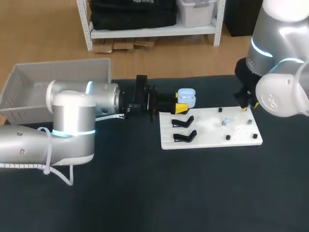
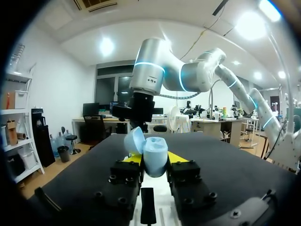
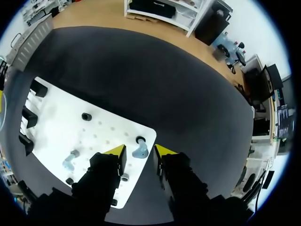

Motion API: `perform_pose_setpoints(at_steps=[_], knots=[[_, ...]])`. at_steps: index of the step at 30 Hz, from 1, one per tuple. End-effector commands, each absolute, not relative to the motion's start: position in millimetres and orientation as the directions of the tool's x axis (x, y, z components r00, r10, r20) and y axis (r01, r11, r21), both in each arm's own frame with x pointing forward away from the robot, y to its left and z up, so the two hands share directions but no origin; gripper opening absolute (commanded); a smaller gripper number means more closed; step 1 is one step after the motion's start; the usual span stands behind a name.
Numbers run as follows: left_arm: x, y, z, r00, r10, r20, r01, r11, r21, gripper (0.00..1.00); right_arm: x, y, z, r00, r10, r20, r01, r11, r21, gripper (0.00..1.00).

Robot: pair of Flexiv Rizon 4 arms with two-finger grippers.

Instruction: Pick up each earbud case from the left stands, insert the matching earbuds, close the lid, and place the case in the box.

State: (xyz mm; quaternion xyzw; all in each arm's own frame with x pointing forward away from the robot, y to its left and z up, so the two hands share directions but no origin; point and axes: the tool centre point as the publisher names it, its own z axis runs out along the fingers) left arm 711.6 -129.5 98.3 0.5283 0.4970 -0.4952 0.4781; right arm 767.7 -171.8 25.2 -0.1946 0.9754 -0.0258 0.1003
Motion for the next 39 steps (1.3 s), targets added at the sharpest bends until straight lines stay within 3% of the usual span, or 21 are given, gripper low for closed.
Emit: perform_pose_setpoints(at_steps=[1,5,11,15,29,39], knots=[[712,-130,97,0.019,0.047,-0.999,0.999,-0.047,0.016,0.00,766,-172,25,-0.904,-0.382,-0.190,-0.370,0.924,-0.096,0.34],[712,-130,97,0.019,0.047,-0.999,0.999,-0.047,0.016,0.00,765,-172,24,-0.904,-0.382,-0.192,-0.369,0.924,-0.101,0.25],[712,-130,97,0.019,0.047,-0.999,0.999,-0.047,0.016,0.00,764,-172,23,-0.904,-0.381,-0.192,-0.367,0.924,-0.104,0.22],[712,-130,97,0.019,0.047,-0.999,0.999,-0.047,0.016,0.00,763,-172,24,-0.903,-0.382,-0.194,-0.368,0.924,-0.106,0.00],[712,-130,97,0.019,0.047,-0.999,0.999,-0.047,0.016,0.00,742,-169,70,-0.898,-0.383,-0.217,-0.356,0.922,-0.154,0.00],[712,-130,97,0.019,0.047,-0.999,0.999,-0.047,0.016,0.00,695,-121,146,-0.948,-0.289,-0.130,-0.265,0.948,-0.174,0.00]])
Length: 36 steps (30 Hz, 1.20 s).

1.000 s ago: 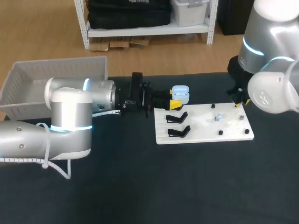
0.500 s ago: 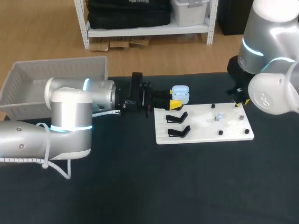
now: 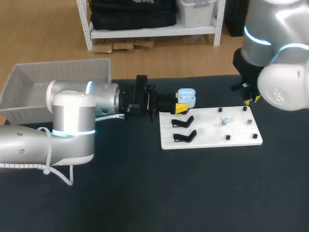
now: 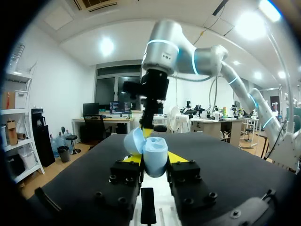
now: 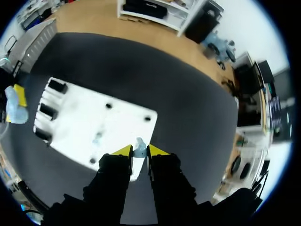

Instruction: Pick up each earbud case from the left stands, insert the matching earbuds, close the lid, and place the case in the box.

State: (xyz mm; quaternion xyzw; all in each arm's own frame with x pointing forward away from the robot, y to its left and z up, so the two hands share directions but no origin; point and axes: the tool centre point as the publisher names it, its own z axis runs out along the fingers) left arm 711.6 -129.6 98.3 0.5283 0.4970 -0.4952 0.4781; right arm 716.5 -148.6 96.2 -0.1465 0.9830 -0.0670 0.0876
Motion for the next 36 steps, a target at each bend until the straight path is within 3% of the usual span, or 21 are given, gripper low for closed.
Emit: perform_pose_setpoints(at_steps=[1,16,30,36], knots=[[712,-130,97,0.019,0.047,-0.999,0.999,-0.047,0.016,0.00,691,-113,154,-0.946,-0.290,-0.143,-0.266,0.950,-0.165,0.00],[712,-130,97,0.019,0.047,-0.999,0.999,-0.047,0.016,0.00,642,-30,182,-0.906,-0.390,-0.163,-0.364,0.916,-0.168,0.00],[712,-130,97,0.019,0.047,-0.999,0.999,-0.047,0.016,0.00,640,-29,182,-0.901,-0.400,-0.165,-0.372,0.911,-0.176,0.00],[712,-130,97,0.019,0.047,-0.999,0.999,-0.047,0.016,0.00,658,-10,192,-0.980,-0.126,-0.154,-0.118,0.991,-0.059,0.00]])
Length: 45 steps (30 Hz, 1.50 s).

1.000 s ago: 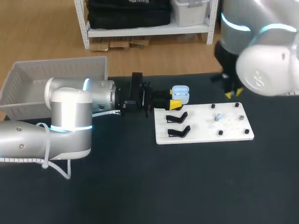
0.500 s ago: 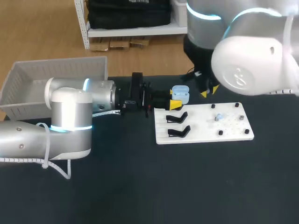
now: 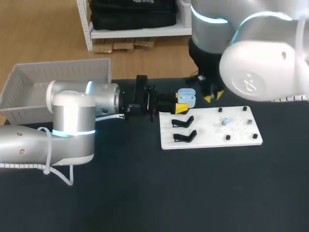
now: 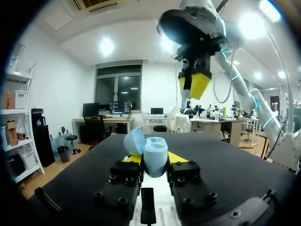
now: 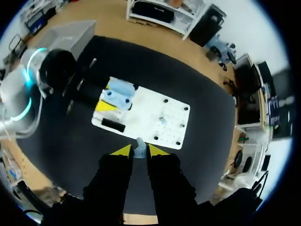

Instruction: Pick up each earbud case from the left stands, insert the matching earbuds, close the lid, and place the case in the box.

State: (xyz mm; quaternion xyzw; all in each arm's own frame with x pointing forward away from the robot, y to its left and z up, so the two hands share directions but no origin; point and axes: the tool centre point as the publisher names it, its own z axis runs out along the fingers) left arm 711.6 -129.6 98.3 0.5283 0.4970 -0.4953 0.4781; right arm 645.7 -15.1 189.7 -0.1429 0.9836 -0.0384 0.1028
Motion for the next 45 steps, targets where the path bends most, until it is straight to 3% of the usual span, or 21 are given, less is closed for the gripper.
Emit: perform_pose_setpoints(at_steps=[1,9,26,37,45], knots=[[712,-130,97,0.019,0.047,-0.999,0.999,-0.047,0.016,0.00,662,-8,190,-0.988,-0.071,-0.135,-0.064,0.997,-0.051,0.00],[712,-130,97,0.019,0.047,-0.999,0.999,-0.047,0.016,0.00,678,1,181,-0.982,0.185,-0.046,0.189,0.977,-0.101,0.00],[712,-130,97,0.019,0.047,-0.999,0.999,-0.047,0.016,0.00,678,0,175,-0.978,0.206,-0.026,0.208,0.976,-0.072,0.00],[712,-130,97,0.019,0.047,-0.999,0.999,-0.047,0.016,0.00,689,6,168,-0.842,0.540,0.001,0.539,0.842,-0.023,0.00],[712,-130,97,0.019,0.047,-0.999,0.999,-0.047,0.016,0.00,691,8,168,-0.800,0.595,0.078,0.597,0.802,0.015,0.00]])
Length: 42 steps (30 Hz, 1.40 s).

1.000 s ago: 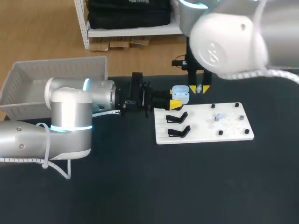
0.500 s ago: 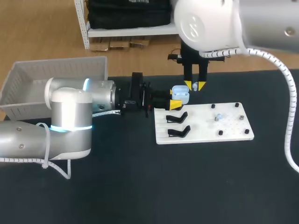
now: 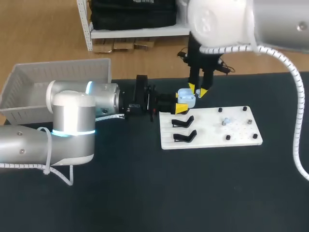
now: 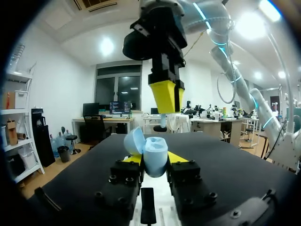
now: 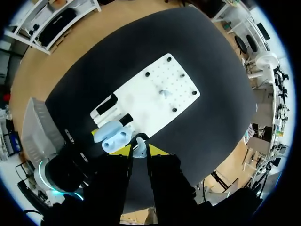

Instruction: Pick up each earbud case from the left stands, insert the matching earbuds, close the lid, and place the case in the box.

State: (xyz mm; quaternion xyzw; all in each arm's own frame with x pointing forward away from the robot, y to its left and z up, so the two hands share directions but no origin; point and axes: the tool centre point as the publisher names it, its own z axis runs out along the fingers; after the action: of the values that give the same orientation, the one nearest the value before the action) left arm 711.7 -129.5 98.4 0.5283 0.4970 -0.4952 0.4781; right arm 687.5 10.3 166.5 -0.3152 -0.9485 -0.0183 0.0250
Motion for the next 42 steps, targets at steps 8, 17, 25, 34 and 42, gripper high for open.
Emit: perform_pose_setpoints(at_steps=[8,17,25,34,42], knots=[[710,-133,95,0.033,0.053,-0.998,0.998,-0.047,0.030,0.00,691,8,168,-0.800,0.595,0.078,0.597,0.802,0.015,0.00],[706,-140,93,0.058,0.058,-0.997,0.997,-0.057,0.054,0.00,689,12,168,-0.805,0.588,0.080,0.590,0.808,-0.004,0.00],[708,-140,94,0.068,0.045,-0.997,0.997,-0.042,0.066,0.00,689,17,168,-0.798,0.597,0.088,0.598,0.801,-0.014,0.00],[708,-140,94,0.068,0.045,-0.997,0.997,-0.042,0.066,0.00,691,25,166,-0.800,0.593,0.088,0.594,0.804,-0.021,0.00],[708,-140,94,0.068,0.045,-0.997,0.997,-0.042,0.066,0.00,694,25,161,-0.800,0.595,0.081,0.595,0.804,-0.027,0.00]])
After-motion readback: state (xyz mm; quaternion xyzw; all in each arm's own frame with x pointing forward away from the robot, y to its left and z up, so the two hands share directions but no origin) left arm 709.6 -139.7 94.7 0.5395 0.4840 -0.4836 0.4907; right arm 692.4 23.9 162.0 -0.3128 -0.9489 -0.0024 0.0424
